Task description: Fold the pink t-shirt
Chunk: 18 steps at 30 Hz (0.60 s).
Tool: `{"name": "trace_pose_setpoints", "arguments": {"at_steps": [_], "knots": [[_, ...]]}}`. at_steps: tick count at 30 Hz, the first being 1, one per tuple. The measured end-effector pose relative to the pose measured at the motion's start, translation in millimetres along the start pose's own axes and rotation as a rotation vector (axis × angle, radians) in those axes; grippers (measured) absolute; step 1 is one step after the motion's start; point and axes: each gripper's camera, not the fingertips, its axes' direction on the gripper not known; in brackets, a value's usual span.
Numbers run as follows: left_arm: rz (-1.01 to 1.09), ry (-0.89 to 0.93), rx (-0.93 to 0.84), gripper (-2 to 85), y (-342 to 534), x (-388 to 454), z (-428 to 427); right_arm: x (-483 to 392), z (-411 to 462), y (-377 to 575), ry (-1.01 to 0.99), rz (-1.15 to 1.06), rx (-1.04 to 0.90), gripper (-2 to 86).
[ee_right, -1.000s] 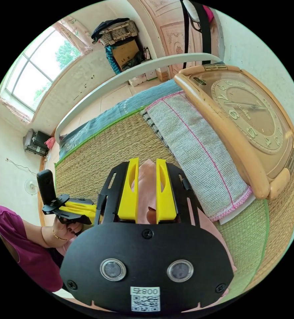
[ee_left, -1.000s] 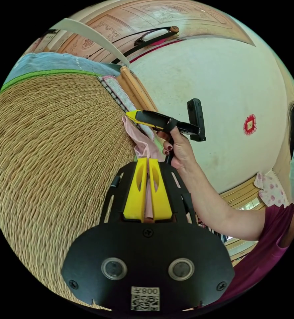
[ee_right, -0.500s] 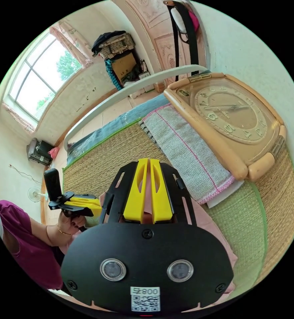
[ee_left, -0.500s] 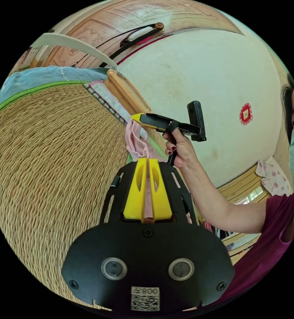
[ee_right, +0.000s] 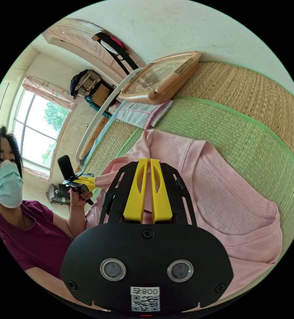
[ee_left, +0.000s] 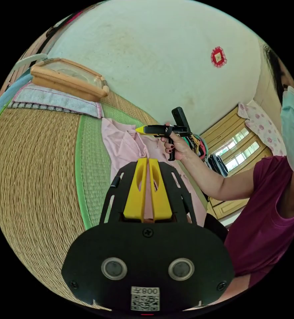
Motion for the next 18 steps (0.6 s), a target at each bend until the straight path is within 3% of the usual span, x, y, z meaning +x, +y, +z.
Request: {"name": "trace_pose_setpoints", "arguments": {"at_steps": [4, 9, 12, 18], "knots": [[0.043, -0.019, -0.170, 1.2, -16, 13, 38, 14, -12, 17, 0.008, 0.038, 0.030, 0.5], [0.070, 0.007, -0.249, 2.9, -29, 24, 64, 15, -21, 23, 0.013, 0.031, 0.047, 1.0], [0.066, 0.043, -0.228, 4.0, -35, 28, 70, -4, -13, 21, -0.002, -0.053, 0.009, 2.8], [0.038, -0.122, -0.105, 6.8, -46, 42, 77, -62, 7, 26, 0.156, -0.285, -0.068, 8.2]]}}
